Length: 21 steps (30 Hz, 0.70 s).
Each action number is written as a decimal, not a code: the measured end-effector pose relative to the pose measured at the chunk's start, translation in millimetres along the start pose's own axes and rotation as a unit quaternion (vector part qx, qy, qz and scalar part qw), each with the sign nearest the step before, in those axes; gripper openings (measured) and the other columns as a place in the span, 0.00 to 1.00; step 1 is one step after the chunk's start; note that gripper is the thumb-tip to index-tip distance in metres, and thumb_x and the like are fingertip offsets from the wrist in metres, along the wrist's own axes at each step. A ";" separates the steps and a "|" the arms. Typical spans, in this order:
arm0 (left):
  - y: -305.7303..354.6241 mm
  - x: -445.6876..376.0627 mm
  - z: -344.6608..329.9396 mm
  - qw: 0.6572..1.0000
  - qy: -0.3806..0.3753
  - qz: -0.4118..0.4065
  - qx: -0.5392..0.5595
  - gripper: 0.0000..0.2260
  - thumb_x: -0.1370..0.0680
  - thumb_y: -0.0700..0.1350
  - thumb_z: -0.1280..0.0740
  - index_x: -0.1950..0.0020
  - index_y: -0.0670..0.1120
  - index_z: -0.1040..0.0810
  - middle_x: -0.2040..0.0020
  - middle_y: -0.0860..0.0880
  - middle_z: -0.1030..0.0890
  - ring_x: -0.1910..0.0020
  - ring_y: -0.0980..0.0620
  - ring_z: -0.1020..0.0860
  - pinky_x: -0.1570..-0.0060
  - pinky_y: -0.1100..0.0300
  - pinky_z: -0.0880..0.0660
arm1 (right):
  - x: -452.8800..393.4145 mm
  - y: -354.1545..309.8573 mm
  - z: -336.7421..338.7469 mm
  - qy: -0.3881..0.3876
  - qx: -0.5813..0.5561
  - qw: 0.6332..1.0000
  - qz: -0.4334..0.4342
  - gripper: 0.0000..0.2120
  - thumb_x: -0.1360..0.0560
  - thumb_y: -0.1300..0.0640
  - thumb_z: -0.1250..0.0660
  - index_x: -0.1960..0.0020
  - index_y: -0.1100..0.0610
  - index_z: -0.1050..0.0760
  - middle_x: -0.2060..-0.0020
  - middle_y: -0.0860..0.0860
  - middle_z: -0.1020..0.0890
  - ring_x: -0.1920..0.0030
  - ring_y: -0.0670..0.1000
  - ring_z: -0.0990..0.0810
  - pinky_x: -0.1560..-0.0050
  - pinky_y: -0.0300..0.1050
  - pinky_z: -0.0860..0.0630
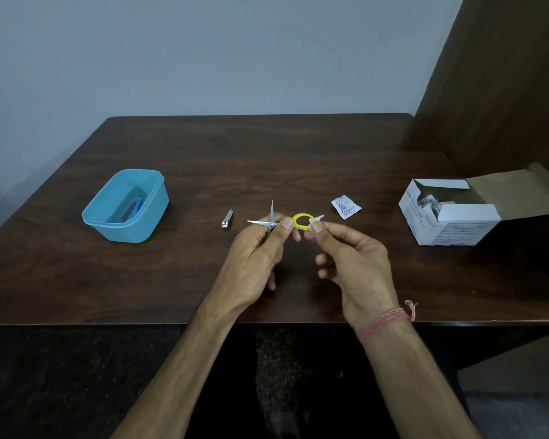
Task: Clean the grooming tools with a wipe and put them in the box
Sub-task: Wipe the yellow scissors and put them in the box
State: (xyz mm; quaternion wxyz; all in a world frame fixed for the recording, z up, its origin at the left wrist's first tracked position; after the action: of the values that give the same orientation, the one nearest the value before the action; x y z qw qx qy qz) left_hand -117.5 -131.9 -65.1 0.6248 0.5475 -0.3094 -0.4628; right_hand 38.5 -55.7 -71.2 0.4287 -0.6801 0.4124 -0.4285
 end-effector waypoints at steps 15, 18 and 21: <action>2.8 1.7 2.4 0.999 0.026 0.033 0.031 0.18 0.09 0.55 0.38 0.53 0.48 0.17 0.73 0.54 0.37 0.76 0.56 0.37 0.75 0.56 0.29 | 16.8 -3.7 -6.6 0.086 0.273 0.892 0.351 0.08 0.21 0.60 0.20 0.47 0.48 0.09 0.58 0.39 0.12 0.62 0.44 0.14 0.57 0.47 0.16; 3.1 1.7 2.8 0.998 0.025 0.041 0.032 0.19 0.09 0.55 0.38 0.54 0.47 0.17 0.73 0.55 0.37 0.76 0.56 0.38 0.74 0.56 0.29 | 14.5 -5.6 -4.8 0.065 0.346 0.841 0.411 0.11 0.20 0.63 0.22 0.44 0.48 0.09 0.53 0.41 0.12 0.57 0.41 0.15 0.56 0.48 0.16; 3.6 1.8 3.6 0.997 0.027 0.051 0.045 0.20 0.09 0.55 0.38 0.55 0.47 0.18 0.74 0.54 0.38 0.77 0.55 0.39 0.74 0.56 0.30 | 13.1 -7.0 -6.0 0.066 0.387 0.811 0.434 0.09 0.20 0.60 0.22 0.44 0.47 0.09 0.53 0.42 0.15 0.64 0.38 0.25 0.62 0.48 0.20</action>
State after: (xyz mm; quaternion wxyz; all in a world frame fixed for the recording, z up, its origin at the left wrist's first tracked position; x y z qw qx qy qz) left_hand -119.1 -135.1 -61.1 0.6305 0.5708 -0.3401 -0.4012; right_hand 38.0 -67.2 -60.0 0.7695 -0.1782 0.4918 -0.3665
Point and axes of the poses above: each hand's wrist, its own x-axis away from the middle knuckle, its own z-axis out of the back of the hand, y = z × x, the point moved 3 cm from there along -x, towards the middle knuckle
